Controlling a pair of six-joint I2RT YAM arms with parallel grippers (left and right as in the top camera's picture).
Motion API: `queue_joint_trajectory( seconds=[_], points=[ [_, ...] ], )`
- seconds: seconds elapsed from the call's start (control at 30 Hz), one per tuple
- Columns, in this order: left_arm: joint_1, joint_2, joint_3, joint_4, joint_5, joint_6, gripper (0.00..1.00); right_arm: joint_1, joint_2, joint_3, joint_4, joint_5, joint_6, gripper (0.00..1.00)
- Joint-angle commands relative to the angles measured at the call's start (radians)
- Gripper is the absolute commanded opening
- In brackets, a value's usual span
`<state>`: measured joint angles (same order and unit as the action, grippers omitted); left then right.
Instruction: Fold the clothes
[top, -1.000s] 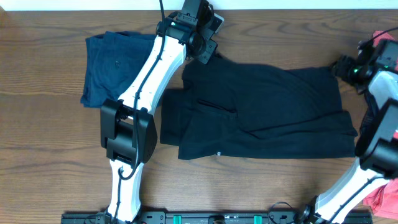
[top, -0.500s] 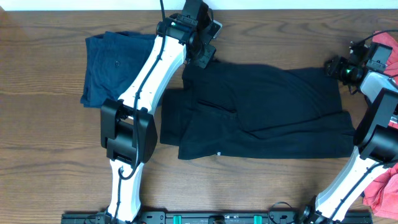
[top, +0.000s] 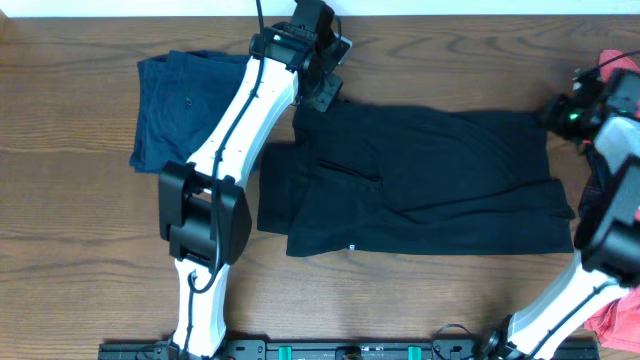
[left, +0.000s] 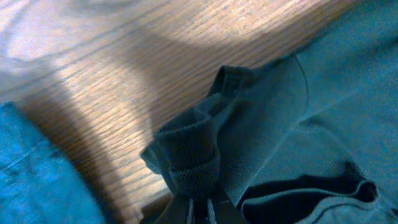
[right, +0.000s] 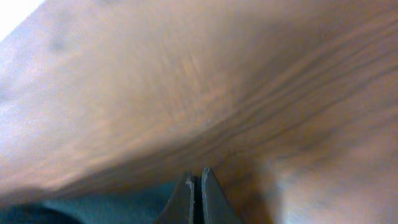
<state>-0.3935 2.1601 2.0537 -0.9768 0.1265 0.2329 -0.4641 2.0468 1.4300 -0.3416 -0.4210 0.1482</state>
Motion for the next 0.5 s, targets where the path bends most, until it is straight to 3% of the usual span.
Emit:
queue_joint_trajectory(
  seconds=[0.0, 0.2, 0.47],
  points=[
    [0.003, -0.089, 0.003, -0.026, -0.024, -0.005, 0.06, -0.030, -0.151, 0.009, -0.023, 0.060, -0.007, 0.01],
    [0.003, -0.111, 0.003, -0.098, -0.024, -0.005, 0.06, -0.069, -0.216, 0.009, -0.098, 0.159, -0.007, 0.01],
    [0.003, -0.111, 0.003, -0.177, -0.023, -0.006, 0.06, -0.089, -0.216, 0.009, -0.150, 0.047, -0.016, 0.01]
  ],
)
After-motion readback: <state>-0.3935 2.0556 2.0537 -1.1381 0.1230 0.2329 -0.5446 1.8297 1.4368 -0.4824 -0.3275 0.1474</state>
